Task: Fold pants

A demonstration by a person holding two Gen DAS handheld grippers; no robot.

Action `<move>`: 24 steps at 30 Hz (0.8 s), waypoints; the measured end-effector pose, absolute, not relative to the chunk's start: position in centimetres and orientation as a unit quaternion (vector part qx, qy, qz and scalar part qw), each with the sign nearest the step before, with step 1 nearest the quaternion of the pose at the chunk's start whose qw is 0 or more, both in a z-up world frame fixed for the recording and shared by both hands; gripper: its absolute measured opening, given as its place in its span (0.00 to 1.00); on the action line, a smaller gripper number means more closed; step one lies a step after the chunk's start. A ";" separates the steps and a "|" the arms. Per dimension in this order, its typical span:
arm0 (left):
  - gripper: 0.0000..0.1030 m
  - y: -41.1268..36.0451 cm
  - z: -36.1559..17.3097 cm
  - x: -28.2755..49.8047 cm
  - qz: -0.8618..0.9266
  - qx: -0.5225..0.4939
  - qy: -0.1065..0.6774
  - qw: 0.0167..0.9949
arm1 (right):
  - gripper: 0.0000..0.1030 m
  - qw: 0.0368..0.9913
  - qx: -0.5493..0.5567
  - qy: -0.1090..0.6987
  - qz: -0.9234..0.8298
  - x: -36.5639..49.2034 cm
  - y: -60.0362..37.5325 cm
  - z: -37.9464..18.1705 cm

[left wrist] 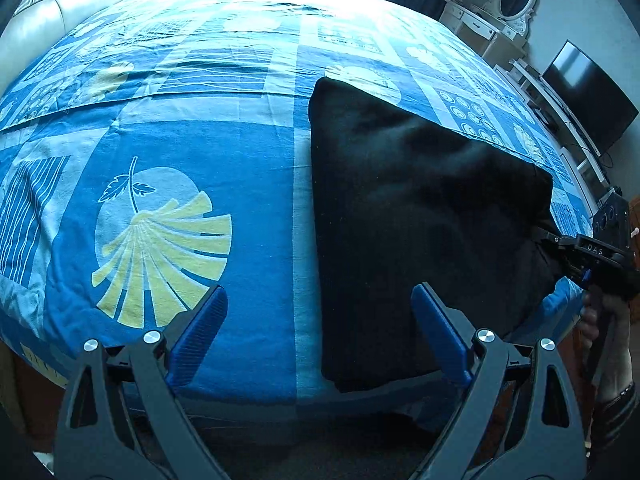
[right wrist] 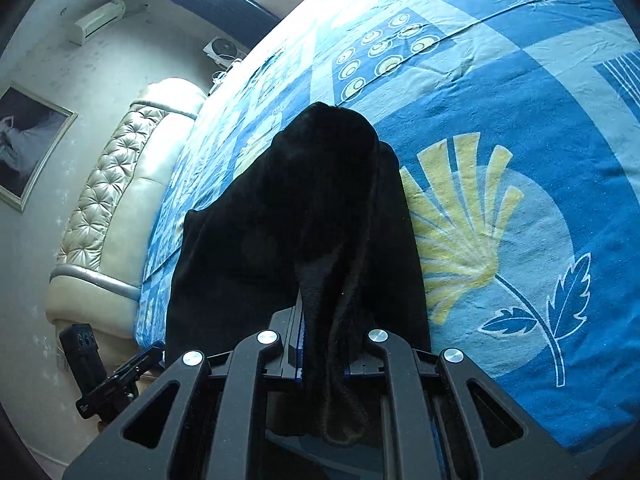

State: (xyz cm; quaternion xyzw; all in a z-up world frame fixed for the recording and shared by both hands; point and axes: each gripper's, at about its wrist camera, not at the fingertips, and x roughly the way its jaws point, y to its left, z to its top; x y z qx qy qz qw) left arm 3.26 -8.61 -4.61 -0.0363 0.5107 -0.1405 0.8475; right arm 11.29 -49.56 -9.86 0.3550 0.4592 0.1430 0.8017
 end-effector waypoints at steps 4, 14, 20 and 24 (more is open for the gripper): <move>0.91 -8.5 -4.9 3.3 -0.140 -0.040 0.511 0.847 | 0.13 0.797 0.364 0.457 0.150 11.2 -49.7 -10.3; 0.91 -8.2 -5.1 3.4 -0.140 -0.048 0.512 0.846 | 0.13 0.788 0.389 0.451 0.156 10.6 -50.7 -10.6; 0.91 -8.2 -5.2 3.4 -0.139 -0.048 0.512 0.846 | 0.18 0.784 0.400 0.448 0.159 10.4 -51.1 -10.7; 0.91 -8.2 -5.0 3.2 -0.138 -0.038 0.507 0.850 | 0.30 0.776 0.424 0.438 0.161 9.7 -52.0 -10.7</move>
